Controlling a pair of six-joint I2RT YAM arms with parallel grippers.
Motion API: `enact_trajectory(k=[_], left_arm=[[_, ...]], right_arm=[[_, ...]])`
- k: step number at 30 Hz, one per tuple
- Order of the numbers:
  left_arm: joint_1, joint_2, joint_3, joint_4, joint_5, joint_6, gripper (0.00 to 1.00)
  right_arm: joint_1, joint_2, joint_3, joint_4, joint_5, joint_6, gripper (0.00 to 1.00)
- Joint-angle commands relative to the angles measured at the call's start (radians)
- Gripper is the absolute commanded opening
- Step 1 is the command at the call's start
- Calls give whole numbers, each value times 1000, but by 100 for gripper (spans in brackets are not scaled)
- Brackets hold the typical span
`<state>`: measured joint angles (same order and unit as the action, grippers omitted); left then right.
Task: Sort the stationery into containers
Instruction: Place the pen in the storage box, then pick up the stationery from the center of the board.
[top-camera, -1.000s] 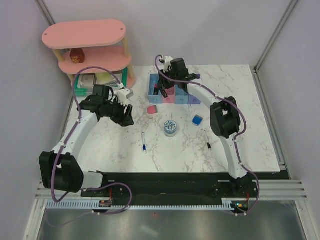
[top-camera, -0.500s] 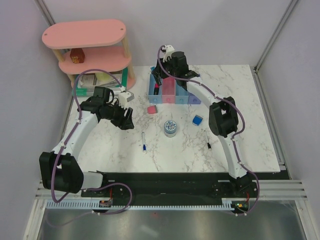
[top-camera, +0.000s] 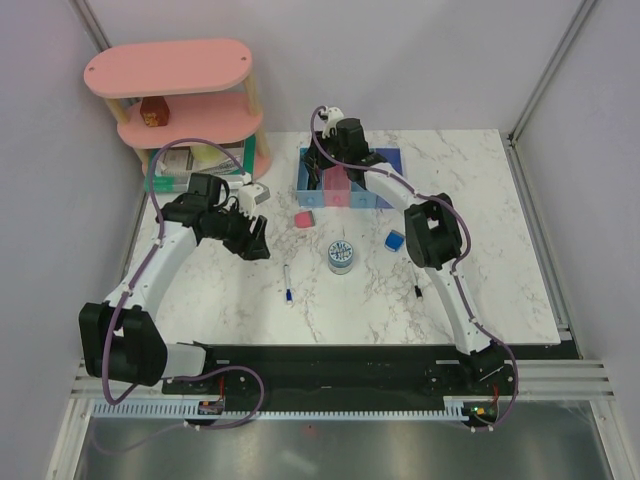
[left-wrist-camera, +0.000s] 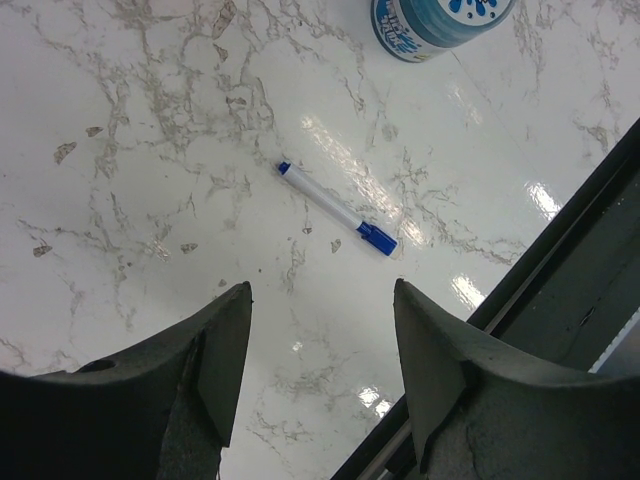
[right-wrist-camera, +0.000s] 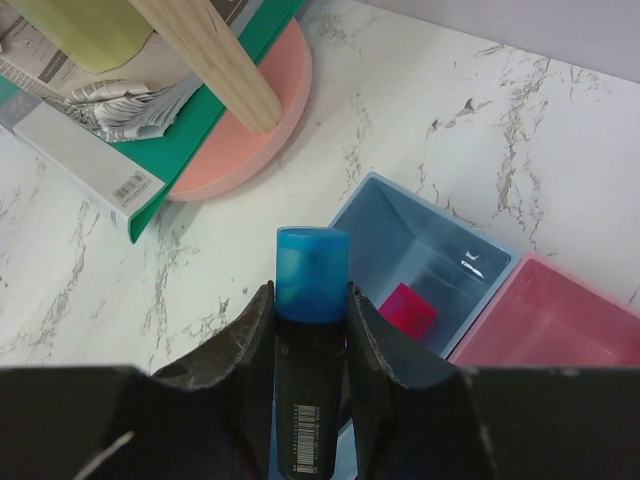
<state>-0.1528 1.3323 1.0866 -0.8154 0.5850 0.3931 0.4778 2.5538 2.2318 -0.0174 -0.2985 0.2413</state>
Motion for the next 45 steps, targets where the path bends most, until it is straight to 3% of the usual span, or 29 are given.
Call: enact_trajectory(k=[1, 8, 16, 22, 30, 35, 45], left_arm=[[-7, 13, 16, -8, 38, 39, 65], [-10, 37, 33, -7, 41, 49, 69], [-17, 96, 52, 90, 6, 38, 72], [-33, 230, 117, 182, -86, -40, 72], [-97, 383, 196, 275, -99, -34, 72], [-155, 464, 243, 309, -132, 81, 72], [-177, 642, 390, 334, -226, 329, 79]], right_arm=[[-2, -12, 2, 40, -8, 6, 9], [-1, -53, -60, 27, -14, -34, 45], [-1, -130, -93, -28, -14, -85, 68], [-1, -268, -141, -168, -43, -220, 72], [-2, -515, -406, -344, -48, -454, 73], [-41, -656, -546, -374, 7, -494, 74], [-157, -785, -623, -524, 12, -545, 76]])
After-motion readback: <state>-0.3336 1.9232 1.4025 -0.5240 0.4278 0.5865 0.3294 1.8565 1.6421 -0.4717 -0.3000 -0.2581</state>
